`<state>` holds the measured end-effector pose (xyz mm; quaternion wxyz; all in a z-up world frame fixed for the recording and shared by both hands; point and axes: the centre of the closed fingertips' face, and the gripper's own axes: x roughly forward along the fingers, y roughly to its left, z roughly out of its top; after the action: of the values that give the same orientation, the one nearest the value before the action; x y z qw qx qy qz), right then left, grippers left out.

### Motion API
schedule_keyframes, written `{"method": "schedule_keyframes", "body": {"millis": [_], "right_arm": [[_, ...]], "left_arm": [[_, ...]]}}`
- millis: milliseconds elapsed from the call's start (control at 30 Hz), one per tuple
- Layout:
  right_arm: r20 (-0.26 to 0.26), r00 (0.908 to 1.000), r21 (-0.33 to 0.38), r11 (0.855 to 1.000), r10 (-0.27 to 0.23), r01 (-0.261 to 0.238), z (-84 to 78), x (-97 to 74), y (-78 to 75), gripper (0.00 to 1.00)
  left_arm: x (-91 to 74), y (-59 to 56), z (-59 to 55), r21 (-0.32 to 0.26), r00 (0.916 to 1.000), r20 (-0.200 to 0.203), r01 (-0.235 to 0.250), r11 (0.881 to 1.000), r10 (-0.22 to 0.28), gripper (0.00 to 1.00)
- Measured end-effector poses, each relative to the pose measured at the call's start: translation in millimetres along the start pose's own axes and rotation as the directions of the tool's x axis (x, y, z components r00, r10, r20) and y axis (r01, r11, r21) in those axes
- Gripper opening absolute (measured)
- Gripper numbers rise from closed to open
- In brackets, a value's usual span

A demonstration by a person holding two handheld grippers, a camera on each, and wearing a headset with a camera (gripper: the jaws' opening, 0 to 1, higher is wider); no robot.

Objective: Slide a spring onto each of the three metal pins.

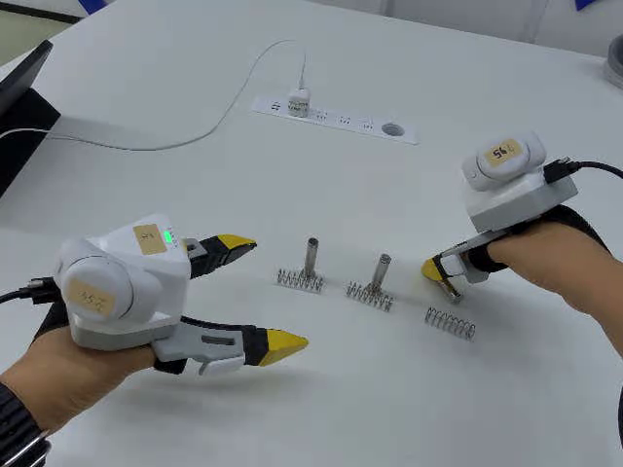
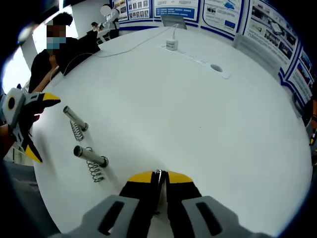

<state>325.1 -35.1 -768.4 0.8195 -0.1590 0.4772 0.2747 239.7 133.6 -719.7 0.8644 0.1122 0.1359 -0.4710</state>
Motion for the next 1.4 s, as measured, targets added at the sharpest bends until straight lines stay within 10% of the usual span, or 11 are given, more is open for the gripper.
{"method": "schedule_keyframes", "body": {"millis": [633,1400], "right_arm": [[-0.127,0.9917,-0.053,0.999,-0.018,0.011,-1.3,1.3,3.1,0.10],[0.015,0.9996,-0.033,0.999,-0.023,0.024,7.9,-33.2,8.7,0.09]], "left_arm": [[-1.5,3.6,1.5,-0.002,0.9999,0.005,-0.010,1.000,0.010,0.75],[-2.5,1.0,7.3,0.000,0.9998,0.014,-0.012,1.000,0.012,0.74]]}}
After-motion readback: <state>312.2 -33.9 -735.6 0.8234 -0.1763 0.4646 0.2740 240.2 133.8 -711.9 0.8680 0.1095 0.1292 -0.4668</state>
